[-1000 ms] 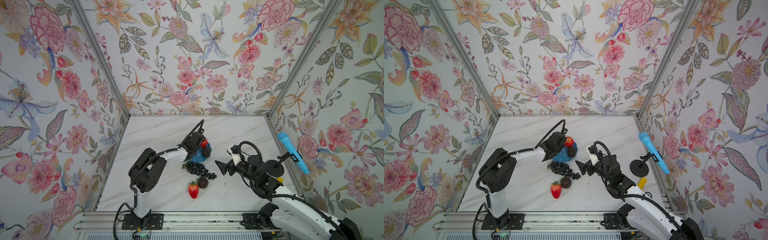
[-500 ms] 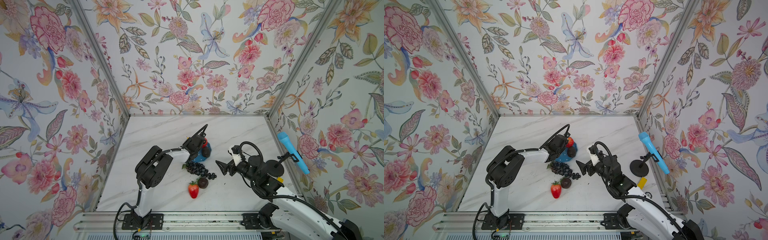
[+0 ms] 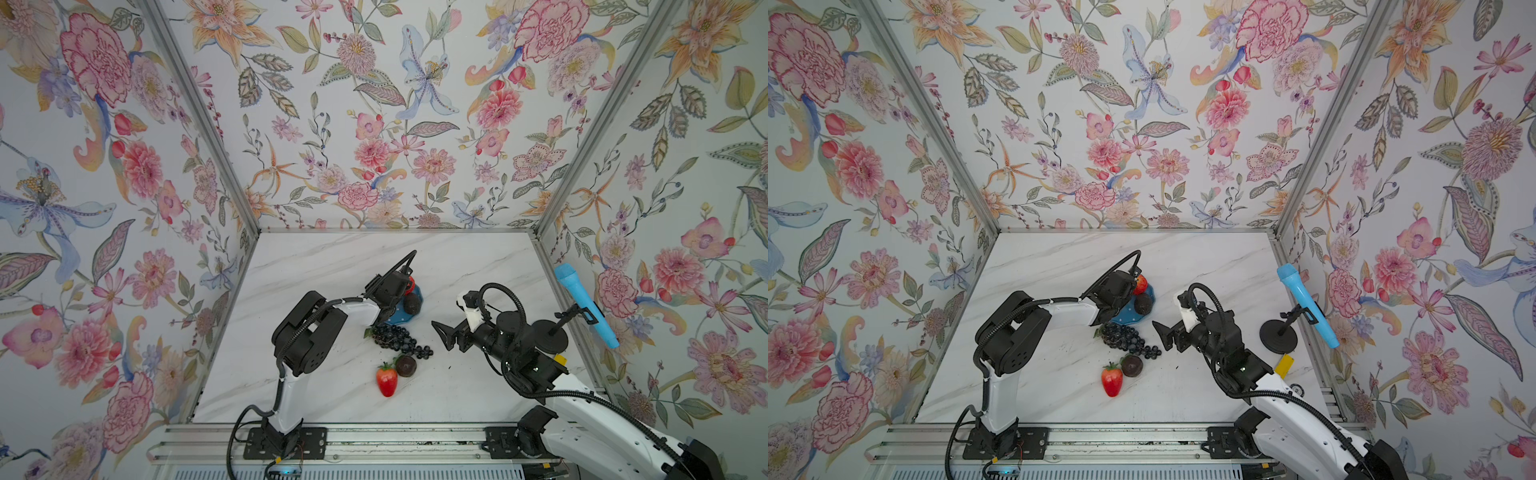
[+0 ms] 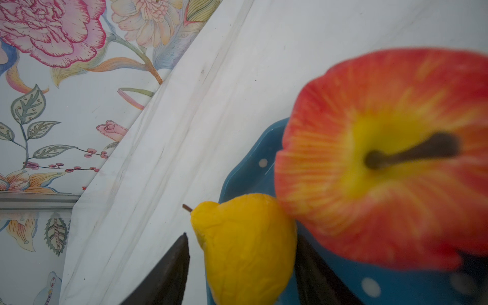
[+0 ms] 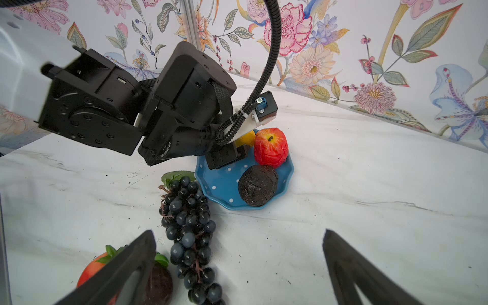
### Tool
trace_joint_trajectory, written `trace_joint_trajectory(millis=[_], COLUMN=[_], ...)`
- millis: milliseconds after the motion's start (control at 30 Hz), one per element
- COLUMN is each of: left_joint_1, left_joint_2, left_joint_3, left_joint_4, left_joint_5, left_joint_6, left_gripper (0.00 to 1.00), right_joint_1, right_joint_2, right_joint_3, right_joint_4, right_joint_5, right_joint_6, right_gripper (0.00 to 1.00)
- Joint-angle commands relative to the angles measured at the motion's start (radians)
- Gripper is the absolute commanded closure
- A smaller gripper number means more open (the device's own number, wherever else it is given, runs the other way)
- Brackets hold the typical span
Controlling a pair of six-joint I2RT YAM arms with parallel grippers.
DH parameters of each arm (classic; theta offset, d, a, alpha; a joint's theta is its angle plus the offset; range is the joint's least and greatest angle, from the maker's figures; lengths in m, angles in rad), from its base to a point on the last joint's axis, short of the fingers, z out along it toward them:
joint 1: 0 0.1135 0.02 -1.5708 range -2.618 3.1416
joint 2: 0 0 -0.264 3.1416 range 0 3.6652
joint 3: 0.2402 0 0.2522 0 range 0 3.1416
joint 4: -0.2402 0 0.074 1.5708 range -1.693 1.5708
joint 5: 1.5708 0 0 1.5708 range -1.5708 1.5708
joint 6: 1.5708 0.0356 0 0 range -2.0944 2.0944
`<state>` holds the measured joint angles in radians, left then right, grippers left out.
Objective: Arrange fruit in a fruit bowl
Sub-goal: Place the fruit in the fruit bowl.
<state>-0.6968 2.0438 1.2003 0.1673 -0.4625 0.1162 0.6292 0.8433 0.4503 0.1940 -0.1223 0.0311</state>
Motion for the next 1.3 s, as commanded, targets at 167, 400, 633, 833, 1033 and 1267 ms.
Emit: trace_joint_trajectory(millis=[167, 400, 633, 833, 1033, 1267], left_joint_1=[-0.006, -0.004, -0.004, 0.000, -0.004, -0.101], left_joint_2=[-0.109, -0.195, -0.327, -0.528, -0.641, -0.762], left_joint_3=[-0.060, -0.107, -0.197, -0.271, -0.345, -0.388], left_joint_4=[0.032, 0.057, 0.065, -0.023, -0.234, -0.553], left_joint_5=[0.045, 0.072, 0.133, 0.241, 0.351, 0.373], left_joint_6=[-0.043, -0.079, -0.142, -0.344, -0.562, -0.696], left_gripper=[0.31, 0.26, 0.24, 0.23, 0.23, 0.21], right_joint_1=[0.010, 0.011, 0.012, 0.012, 0.102, 0.191], right_joint_2=[-0.001, 0.001, -0.017, -0.019, -0.039, -0.066], right_joint_3=[-0.002, -0.002, -0.003, 0.016, 0.014, 0.007], right_joint_4=[0.001, 0.003, -0.010, -0.079, -0.173, -0.275], right_joint_5=[0.001, 0.000, 0.004, 0.003, 0.051, 0.136], right_joint_6=[-0.011, -0.008, -0.002, 0.051, 0.145, 0.212], right_gripper=[0.01, 0.01, 0.01, 0.00, 0.01, 0.01])
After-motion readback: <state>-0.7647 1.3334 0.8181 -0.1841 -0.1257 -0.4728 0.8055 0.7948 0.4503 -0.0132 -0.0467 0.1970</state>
